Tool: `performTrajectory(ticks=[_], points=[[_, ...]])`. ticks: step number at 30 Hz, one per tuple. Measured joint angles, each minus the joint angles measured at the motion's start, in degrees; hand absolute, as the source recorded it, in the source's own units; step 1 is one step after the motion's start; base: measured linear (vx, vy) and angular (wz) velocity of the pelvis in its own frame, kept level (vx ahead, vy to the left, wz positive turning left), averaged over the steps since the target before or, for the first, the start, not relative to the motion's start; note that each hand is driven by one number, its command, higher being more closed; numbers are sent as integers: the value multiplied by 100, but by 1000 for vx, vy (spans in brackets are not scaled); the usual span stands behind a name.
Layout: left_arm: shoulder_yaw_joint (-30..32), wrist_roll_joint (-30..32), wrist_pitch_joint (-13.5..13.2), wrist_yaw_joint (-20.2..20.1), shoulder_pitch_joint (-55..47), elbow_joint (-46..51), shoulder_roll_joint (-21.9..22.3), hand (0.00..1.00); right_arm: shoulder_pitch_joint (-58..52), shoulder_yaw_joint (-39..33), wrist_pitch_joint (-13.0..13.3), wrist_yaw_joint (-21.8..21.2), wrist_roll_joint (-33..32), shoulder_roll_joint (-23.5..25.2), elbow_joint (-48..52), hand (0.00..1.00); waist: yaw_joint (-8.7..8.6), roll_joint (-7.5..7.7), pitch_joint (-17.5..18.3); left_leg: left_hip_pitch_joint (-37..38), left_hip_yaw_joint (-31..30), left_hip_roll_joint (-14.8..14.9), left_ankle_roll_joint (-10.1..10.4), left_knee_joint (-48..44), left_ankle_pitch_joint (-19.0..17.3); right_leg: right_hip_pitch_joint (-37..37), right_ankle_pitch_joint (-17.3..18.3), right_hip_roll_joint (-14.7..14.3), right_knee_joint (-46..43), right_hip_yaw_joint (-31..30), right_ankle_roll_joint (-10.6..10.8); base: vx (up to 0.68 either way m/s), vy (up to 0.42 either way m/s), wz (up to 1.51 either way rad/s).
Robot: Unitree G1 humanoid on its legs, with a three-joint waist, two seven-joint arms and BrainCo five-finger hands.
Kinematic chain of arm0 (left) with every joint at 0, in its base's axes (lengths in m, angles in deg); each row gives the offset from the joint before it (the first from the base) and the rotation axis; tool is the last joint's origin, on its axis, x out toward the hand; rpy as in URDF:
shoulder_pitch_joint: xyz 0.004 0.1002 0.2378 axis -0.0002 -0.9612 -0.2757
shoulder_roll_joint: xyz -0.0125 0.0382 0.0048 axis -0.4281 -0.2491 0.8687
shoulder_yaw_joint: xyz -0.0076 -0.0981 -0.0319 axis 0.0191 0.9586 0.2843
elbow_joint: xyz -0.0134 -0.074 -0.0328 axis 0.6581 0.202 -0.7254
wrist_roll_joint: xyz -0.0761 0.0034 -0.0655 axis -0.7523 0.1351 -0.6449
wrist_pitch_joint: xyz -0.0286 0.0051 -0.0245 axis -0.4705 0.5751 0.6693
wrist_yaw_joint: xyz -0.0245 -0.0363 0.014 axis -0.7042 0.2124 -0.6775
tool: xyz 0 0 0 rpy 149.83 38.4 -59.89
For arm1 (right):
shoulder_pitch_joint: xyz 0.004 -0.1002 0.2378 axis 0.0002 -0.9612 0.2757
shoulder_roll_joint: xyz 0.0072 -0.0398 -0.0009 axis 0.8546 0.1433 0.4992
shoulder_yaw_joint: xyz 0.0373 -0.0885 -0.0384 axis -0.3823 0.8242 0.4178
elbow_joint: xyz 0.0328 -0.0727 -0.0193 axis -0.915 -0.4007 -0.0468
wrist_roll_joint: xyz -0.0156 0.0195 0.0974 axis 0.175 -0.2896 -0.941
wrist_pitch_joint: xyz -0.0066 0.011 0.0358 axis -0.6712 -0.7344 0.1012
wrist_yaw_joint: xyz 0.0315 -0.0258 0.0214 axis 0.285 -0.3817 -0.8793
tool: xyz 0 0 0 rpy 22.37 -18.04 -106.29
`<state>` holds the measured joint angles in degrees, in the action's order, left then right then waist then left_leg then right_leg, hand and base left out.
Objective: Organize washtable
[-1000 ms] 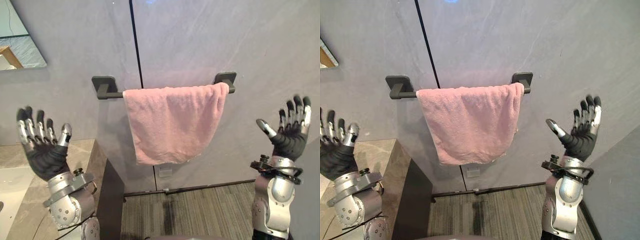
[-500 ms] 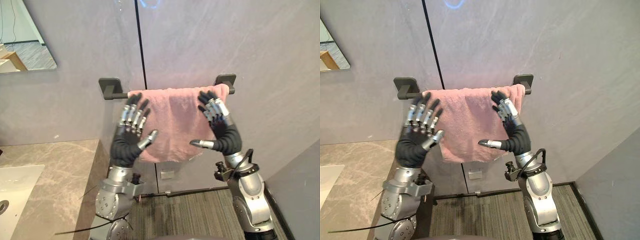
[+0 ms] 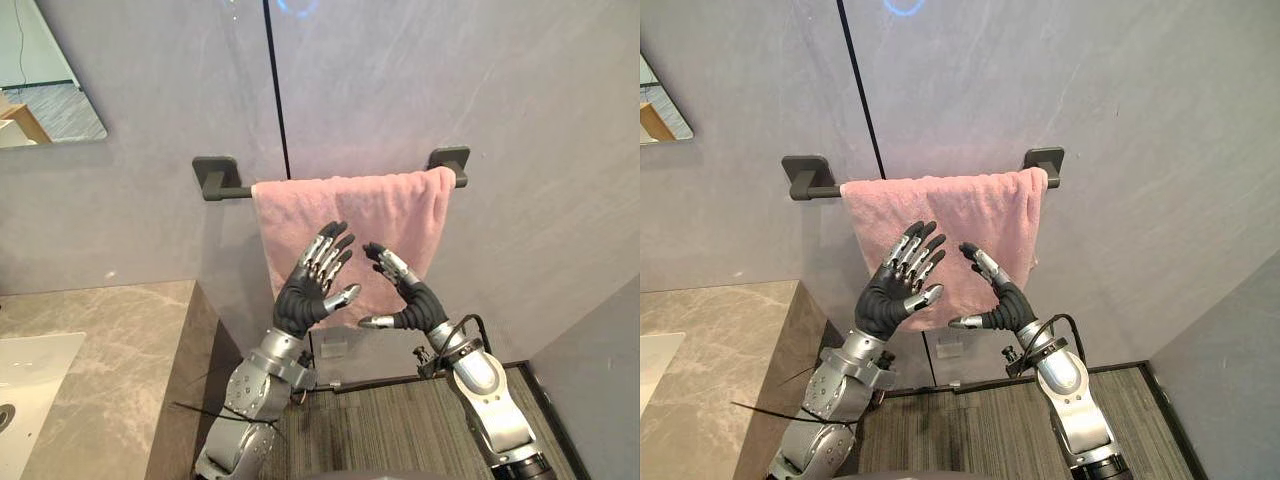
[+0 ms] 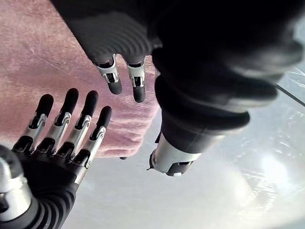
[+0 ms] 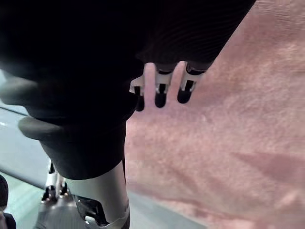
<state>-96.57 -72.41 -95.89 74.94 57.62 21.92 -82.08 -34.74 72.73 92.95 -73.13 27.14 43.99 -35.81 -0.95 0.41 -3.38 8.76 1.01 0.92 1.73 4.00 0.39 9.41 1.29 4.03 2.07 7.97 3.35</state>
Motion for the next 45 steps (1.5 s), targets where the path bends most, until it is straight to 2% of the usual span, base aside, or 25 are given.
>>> performTrajectory(ticks=[3,8,17,23,28,32,37,45], points=[[-1,173,51,49,186,-456,-3,0,228,128,-3,94,146,-94,-379,0,4,-1,-1,-13,3,-3,0,4,0,-21,0,-3,1,2,0,0,0,0],[-8,573,135,363,627,-1175,-2,0,797,308,-123,390,482,-143,-1096,0,8,-1,-1,-110,-13,13,-1,6,2,-94,-7,8,26,-5,-5,1,-8,2],[44,817,207,914,901,-1806,14,0,1278,326,-305,808,556,-101,-1690,0,7,2,-3,-271,-75,15,0,-5,4,-134,-35,6,126,70,-22,18,-9,4],[438,911,209,1355,1073,-2006,46,0,1349,-25,-366,1226,554,225,-1894,0,6,25,-16,-278,-70,19,0,-7,4,-149,-41,6,121,51,-31,-41,-14,-1],[874,912,210,1499,1083,-2105,77,0,1352,-558,-367,1396,537,381,-1892,0,5,57,-35,-273,-49,32,0,-8,4,-159,-46,1,117,19,-37,-45,-18,-3],[1248,909,209,1612,1081,-2090,88,0,1352,-1112,-368,1517,283,517,-1881,0,4,100,-62,-264,-16,48,1,-8,3,-160,-47,-5,118,-2,-39,-13,-11,-2],[1620,910,209,1618,1042,-1973,266,0,1338,-1481,-367,1522,3,717,-1747,0,-28,138,-91,-246,-8,18,2,-6,2,-155,-47,-3,109,-6,-39,-20,-6,-1],[2259,876,193,1616,648,-1368,545,0,989,-2053,-358,1650,-77,1012,-1306,0,-107,129,-100,-194,-8,11,-8,2,-8,-145,-41,7,96,-4,-29,0,0,0]])
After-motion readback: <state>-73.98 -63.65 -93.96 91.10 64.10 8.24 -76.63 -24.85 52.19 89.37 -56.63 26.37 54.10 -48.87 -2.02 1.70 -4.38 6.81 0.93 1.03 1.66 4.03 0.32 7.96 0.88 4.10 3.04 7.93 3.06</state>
